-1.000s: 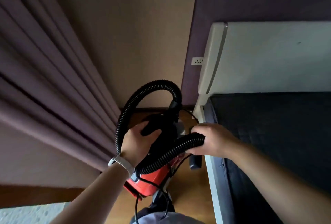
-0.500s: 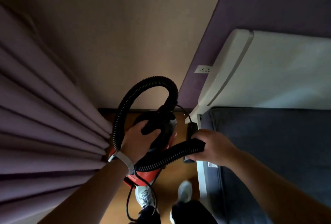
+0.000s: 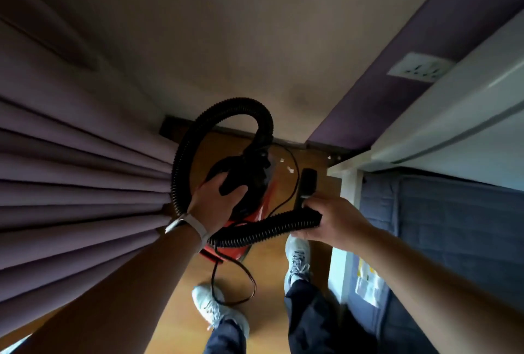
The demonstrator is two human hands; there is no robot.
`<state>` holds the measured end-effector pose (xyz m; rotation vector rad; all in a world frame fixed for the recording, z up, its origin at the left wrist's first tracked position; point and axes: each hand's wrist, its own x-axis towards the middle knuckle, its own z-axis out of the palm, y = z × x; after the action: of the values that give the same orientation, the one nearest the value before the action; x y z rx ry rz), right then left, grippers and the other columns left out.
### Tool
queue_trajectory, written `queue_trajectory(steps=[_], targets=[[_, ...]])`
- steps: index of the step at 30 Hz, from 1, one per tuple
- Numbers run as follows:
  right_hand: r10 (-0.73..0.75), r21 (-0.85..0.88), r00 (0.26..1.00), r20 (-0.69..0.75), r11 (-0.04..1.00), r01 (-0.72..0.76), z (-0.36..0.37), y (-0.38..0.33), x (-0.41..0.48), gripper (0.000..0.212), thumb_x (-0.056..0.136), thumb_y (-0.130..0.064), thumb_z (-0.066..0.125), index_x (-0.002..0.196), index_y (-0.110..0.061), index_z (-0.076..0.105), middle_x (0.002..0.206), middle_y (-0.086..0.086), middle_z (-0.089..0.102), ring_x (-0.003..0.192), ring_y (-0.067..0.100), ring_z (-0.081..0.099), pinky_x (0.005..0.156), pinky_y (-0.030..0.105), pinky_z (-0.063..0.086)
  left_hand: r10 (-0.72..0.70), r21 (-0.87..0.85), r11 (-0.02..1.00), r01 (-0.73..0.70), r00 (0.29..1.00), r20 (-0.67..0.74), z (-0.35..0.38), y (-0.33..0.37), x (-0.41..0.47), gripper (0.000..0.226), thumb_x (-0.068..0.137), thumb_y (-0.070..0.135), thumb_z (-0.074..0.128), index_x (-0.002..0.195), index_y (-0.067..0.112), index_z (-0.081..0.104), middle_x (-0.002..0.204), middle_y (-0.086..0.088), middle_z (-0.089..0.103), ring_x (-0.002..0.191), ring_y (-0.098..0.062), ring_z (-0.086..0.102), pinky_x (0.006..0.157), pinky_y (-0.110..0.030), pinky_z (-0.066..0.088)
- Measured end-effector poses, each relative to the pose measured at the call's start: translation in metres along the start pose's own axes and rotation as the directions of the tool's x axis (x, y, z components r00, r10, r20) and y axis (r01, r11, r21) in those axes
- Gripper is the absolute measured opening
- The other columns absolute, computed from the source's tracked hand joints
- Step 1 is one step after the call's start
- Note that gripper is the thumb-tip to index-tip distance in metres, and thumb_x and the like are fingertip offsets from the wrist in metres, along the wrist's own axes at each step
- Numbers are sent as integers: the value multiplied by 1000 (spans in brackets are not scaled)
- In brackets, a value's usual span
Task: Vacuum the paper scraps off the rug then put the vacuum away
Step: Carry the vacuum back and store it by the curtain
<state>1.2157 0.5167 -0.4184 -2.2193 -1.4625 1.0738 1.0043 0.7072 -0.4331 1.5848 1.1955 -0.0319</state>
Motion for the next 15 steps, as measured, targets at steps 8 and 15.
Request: queue_trajectory(steps=[8,15], targets=[[-131,-109,991,-5,986,130,85,63,74,50,66,-76,63,77,-28,56,76,-15,47,68,6,47,62,22,32,-32,94,995,33,999,-18,46,-107,94,48,87,50,66,131,33,60,118,9,68,112,-15,61,98,-36,48],[-154,-184,987,-37,972,145,150,84,109,51,68,-71,70,77,-21,61,75,-14,45,67,8,48,60,25,39,-52,112,992,54,998,-20,64,-177,141,50,88,48,67,135,31,58,125,5,65,119,-18,58,102,-37,47]])
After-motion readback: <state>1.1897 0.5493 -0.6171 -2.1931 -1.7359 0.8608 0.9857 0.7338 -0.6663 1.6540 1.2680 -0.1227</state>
